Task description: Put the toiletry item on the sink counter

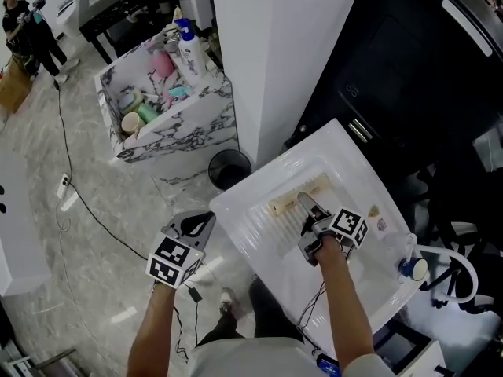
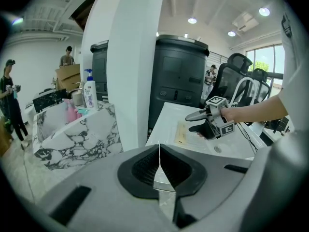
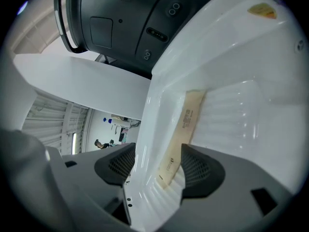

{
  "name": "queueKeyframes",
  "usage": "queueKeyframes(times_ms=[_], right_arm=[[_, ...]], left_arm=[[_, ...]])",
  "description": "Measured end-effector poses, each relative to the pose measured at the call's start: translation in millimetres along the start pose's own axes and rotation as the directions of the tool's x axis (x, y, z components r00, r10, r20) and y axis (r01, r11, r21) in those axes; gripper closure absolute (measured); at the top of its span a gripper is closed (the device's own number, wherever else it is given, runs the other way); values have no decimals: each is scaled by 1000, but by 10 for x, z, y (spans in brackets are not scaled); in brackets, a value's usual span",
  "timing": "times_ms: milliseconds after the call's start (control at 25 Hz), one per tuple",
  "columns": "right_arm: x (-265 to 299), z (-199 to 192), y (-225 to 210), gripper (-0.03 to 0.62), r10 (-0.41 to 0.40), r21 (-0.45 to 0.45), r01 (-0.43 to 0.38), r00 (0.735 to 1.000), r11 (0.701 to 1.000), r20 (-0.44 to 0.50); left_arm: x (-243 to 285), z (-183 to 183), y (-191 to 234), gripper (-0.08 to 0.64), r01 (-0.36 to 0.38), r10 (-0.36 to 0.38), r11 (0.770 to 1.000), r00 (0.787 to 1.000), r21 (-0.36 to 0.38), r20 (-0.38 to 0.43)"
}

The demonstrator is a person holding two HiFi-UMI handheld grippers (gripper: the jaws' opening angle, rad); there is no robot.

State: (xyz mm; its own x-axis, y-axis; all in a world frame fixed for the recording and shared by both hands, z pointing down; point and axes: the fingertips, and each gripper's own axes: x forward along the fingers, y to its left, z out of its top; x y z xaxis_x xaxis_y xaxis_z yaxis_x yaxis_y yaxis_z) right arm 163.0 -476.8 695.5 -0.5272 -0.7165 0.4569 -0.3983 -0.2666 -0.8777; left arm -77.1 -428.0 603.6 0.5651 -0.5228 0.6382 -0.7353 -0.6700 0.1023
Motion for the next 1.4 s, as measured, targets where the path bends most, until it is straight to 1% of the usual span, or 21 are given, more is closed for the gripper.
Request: queueKeyframes(times_ms=[120, 200, 360, 480, 560, 640, 720, 800, 880, 960, 1080, 1160, 1240, 1320, 1400], right_arm=[[-178, -36, 31, 318, -4, 2, 4, 1000, 1000, 17], [-344, -45, 46, 318, -18, -6, 19, 999, 1000, 45], [-761, -37, 116, 324, -58, -71, 68, 990, 995, 130], [-1109, -79, 182, 381, -82, -143, 108, 981, 984, 176], [-1367, -108, 238, 422, -98, -197, 141, 972, 970, 215], [-1634, -124, 304, 477, -107, -250, 174, 959, 953, 261], [-1891, -156, 358, 534, -109, -277, 197, 946, 940, 304], [-2113, -216, 421, 591, -96, -289, 199, 938, 936, 333], [-2299, -299, 505, 594, -78, -324, 197, 936, 925, 344], [-2481, -388, 613, 594, -65, -396, 213, 933, 893, 354], [-2786, -521, 808, 595, -33, -512, 243, 923, 824, 384], [-3003, -607, 917, 595, -22, -582, 278, 913, 764, 407], [-3213, -688, 1025, 595, -14, -642, 323, 900, 695, 437], [-3396, -785, 1139, 595, -2, -688, 361, 886, 630, 463], [-3536, -901, 1261, 595, 17, -722, 388, 875, 573, 483]], left_arm=[[-92, 37, -61, 549, 9, -9, 1000, 1000, 15, 16], [-172, 58, -121, 549, 16, -17, 999, 999, 28, 29], [-361, 107, -253, 549, 26, -29, 998, 998, 58, 57], [-519, 166, -356, 549, 31, -38, 996, 996, 80, 86], [-632, 213, -415, 549, 31, -42, 995, 993, 94, 110], [-741, 272, -469, 549, 30, -44, 994, 990, 108, 136], [-847, 325, -527, 549, 27, -47, 992, 986, 122, 158], [-954, 379, -591, 549, 25, -50, 991, 982, 135, 182], [-1053, 446, -663, 549, 23, -54, 989, 976, 148, 210], [-1138, 509, -747, 549, 23, -62, 986, 970, 163, 236], [-1281, 559, -883, 549, 25, -76, 982, 961, 189, 267], [-1390, 582, -979, 549, 25, -86, 978, 954, 209, 286], [-1495, 627, -1077, 549, 26, -98, 973, 946, 230, 310], [-1613, 665, -1173, 549, 26, -111, 968, 936, 249, 333], [-1742, 682, -1257, 549, 26, -122, 964, 928, 266, 353]])
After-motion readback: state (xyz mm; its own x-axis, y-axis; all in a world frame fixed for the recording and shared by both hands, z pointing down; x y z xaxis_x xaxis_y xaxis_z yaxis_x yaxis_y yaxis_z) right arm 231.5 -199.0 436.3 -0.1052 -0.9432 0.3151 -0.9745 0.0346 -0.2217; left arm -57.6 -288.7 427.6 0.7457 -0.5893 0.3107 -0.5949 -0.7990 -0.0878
